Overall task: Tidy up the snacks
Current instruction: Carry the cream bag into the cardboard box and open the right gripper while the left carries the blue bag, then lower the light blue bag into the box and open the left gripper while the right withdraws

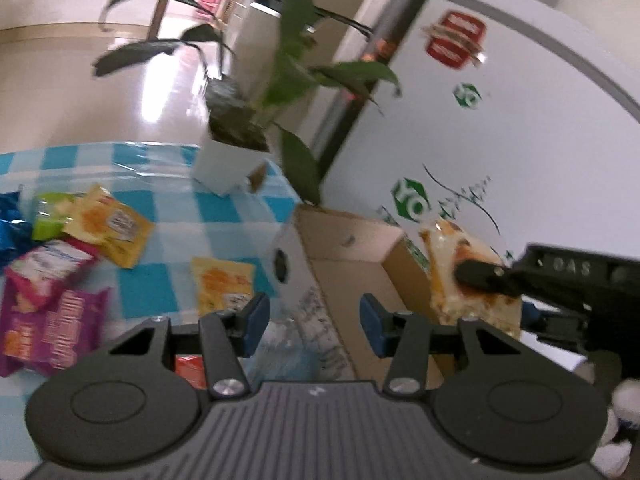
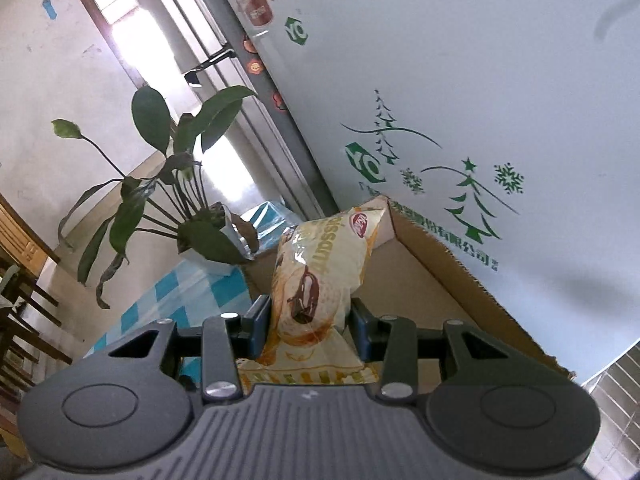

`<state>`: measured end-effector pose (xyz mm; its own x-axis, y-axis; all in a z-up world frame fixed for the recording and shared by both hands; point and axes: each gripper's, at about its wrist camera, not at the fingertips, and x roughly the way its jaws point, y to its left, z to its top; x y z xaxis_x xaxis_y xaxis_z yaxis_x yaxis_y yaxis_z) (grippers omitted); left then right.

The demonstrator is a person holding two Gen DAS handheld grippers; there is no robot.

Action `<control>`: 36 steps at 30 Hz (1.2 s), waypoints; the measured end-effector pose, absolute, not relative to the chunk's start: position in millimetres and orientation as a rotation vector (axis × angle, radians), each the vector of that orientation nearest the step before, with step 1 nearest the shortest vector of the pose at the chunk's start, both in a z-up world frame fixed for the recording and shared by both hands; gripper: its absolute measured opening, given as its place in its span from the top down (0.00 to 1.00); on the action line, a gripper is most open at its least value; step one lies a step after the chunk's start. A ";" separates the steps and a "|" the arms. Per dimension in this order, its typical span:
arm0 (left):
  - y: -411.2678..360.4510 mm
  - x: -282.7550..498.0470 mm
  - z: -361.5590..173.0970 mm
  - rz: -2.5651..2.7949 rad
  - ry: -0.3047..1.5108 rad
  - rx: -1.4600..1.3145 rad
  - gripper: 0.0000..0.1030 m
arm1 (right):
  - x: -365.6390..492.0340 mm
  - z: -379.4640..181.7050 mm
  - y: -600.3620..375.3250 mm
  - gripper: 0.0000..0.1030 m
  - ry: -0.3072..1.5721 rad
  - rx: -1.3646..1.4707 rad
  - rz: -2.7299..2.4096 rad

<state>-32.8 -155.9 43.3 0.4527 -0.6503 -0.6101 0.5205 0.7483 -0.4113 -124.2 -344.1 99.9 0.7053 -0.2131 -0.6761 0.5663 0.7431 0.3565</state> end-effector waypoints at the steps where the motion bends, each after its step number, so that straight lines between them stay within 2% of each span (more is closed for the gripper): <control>1: -161.6 -33.4 42.8 -0.738 0.834 -0.171 0.53 | -124.6 99.3 -346.1 0.55 0.655 0.589 -0.464; 8: -181.8 -33.3 37.3 -0.760 0.883 -0.232 0.53 | -123.4 100.4 -347.9 0.52 0.675 0.562 -0.489; 9: -181.5 -34.0 36.1 -0.759 0.886 -0.217 0.53 | -123.0 100.0 -347.8 0.47 0.678 0.561 -0.488; 10: -179.8 -34.2 35.1 -0.752 0.889 -0.194 0.52 | -122.1 98.6 -348.5 0.36 0.686 0.564 -0.488; 12: -175.3 -33.3 32.2 -0.728 0.896 -0.143 0.51 | -121.5 96.1 -349.8 0.29 0.697 0.575 -0.503; 23: -179.3 -41.8 -24.0 -0.687 1.058 0.024 0.47 | -123.2 101.7 -349.4 0.27 0.656 0.622 -0.461; 28: -193.6 -48.9 -39.1 -0.665 1.045 0.051 0.42 | -126.1 102.7 -352.9 0.27 0.645 0.643 -0.456; 30: -196.3 -50.7 -39.7 -0.659 1.020 0.052 0.45 | -126.5 103.0 -353.5 0.27 0.642 0.649 -0.452; 32: -197.0 -50.4 -40.1 -0.635 1.001 0.065 0.56 | -125.6 102.2 -353.2 0.27 0.646 0.655 -0.444; 36: -186.7 -51.0 -36.4 -0.614 0.986 0.026 0.62 | -123.9 99.9 -353.1 0.27 0.661 0.672 -0.419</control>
<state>-51.0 -186.7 -36.4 0.3978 -0.4735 -0.7859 0.4963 0.8314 -0.2497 -123.9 -353.1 99.9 0.7199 -0.1449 -0.6788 0.5515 0.7132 0.4326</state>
